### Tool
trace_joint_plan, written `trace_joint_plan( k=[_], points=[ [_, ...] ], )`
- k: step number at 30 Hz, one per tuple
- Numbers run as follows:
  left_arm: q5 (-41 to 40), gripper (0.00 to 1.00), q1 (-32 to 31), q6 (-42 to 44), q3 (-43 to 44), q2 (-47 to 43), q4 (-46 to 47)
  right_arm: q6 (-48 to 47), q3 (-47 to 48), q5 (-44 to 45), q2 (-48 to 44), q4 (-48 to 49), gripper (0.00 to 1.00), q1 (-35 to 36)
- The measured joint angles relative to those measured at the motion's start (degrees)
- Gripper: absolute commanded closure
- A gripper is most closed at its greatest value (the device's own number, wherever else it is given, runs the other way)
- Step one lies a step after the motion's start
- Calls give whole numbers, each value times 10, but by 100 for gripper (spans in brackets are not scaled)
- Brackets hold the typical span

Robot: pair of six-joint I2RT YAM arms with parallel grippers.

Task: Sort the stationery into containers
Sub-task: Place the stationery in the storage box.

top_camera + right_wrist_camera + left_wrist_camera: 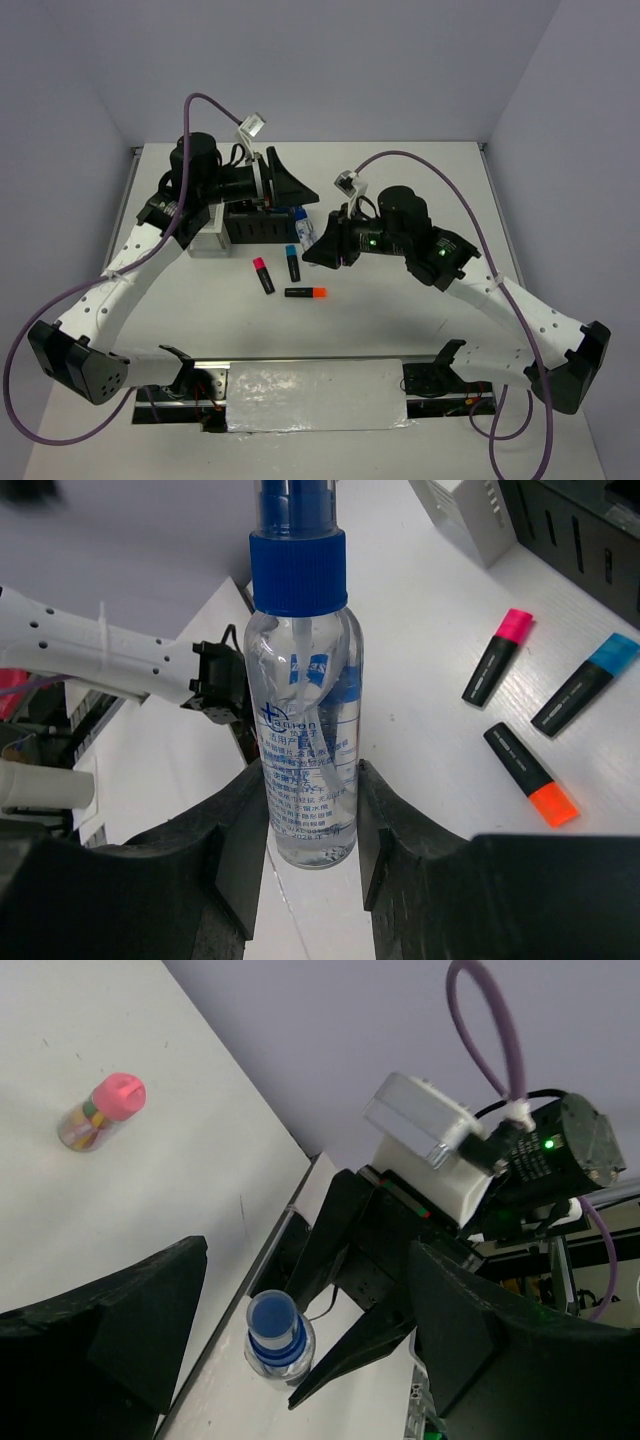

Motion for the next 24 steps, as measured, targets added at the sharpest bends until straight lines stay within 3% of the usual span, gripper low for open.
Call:
trace_joint_plan(
  k=[4,7,12,13,15,16,19,21,22,23,24],
  points=[
    [2,11,-1,10,-3,0,-23,-8,31,0,16,-2,100,0],
    [2,23,-2,21,-3,0,-43,-18,47,1,21,-4,100,0],
    [6,58,-2,30,-3,-3,-54,-34,60,3,29,-18,100,0],
    [9,71,-3,31,-3,-4,-53,-35,60,3,32,-20,100,0],
    [12,84,-3,34,-3,-4,-52,-37,60,4,34,-24,100,0],
    [15,99,-3,35,-3,-4,-52,-38,60,5,34,-24,100,-2],
    [17,100,-3,35,-3,-3,-55,-40,60,3,34,-25,97,-3],
    [16,100,-3,39,0,-3,-61,-42,60,3,34,-27,47,-4],
    [13,100,-3,44,4,-1,-69,-43,60,2,34,-28,16,-7],
    [4,100,-3,49,12,1,-82,-42,59,3,34,-28,1,-10],
    [-4,100,-3,57,26,6,-101,-45,56,5,31,-26,0,-16]
  ],
)
